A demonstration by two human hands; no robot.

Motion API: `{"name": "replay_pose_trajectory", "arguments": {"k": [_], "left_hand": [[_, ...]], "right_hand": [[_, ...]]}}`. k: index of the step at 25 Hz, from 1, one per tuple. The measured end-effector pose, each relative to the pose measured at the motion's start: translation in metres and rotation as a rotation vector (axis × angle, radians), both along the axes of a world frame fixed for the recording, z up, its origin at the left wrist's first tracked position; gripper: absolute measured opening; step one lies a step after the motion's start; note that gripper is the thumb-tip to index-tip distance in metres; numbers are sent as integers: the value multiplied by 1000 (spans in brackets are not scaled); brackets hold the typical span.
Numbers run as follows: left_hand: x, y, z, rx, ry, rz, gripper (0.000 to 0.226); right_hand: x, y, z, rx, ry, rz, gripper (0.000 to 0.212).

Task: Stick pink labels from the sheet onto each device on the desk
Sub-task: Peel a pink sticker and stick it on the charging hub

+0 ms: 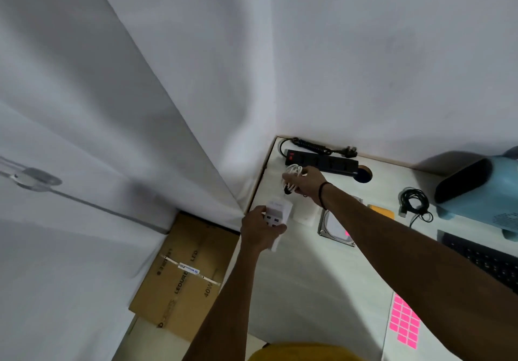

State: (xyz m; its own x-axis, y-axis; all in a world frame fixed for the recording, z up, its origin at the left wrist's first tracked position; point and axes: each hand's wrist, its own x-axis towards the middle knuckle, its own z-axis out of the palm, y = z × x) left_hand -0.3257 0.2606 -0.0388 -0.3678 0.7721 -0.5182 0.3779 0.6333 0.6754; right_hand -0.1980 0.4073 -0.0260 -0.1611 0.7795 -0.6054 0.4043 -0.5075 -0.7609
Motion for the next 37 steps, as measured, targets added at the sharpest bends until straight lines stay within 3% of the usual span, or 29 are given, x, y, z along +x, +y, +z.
{"name": "replay_pose_trajectory", "arguments": {"k": [4, 10, 18, 22, 26, 37], "left_hand": [[-4, 21, -33, -17, 157, 22, 66], [-2, 43, -60, -92, 268, 41, 71], [-4, 45, -67, -180, 317, 22, 84], [0, 43, -53, -159, 342, 9, 92], [18, 41, -28, -84, 424, -46, 80], [155, 1, 1, 145, 268, -417, 51]], "right_hand": [[-28, 36, -20, 58, -288, 188, 39], [-49, 61, -47, 54, -391, 347, 48], [-48, 60, -57, 27, -461, 257, 55], [-43, 44, -37, 144, -471, 283, 54], [-26, 10, -14, 250, -418, 264, 44], [150, -110, 10, 188, -393, -30, 34]]}}
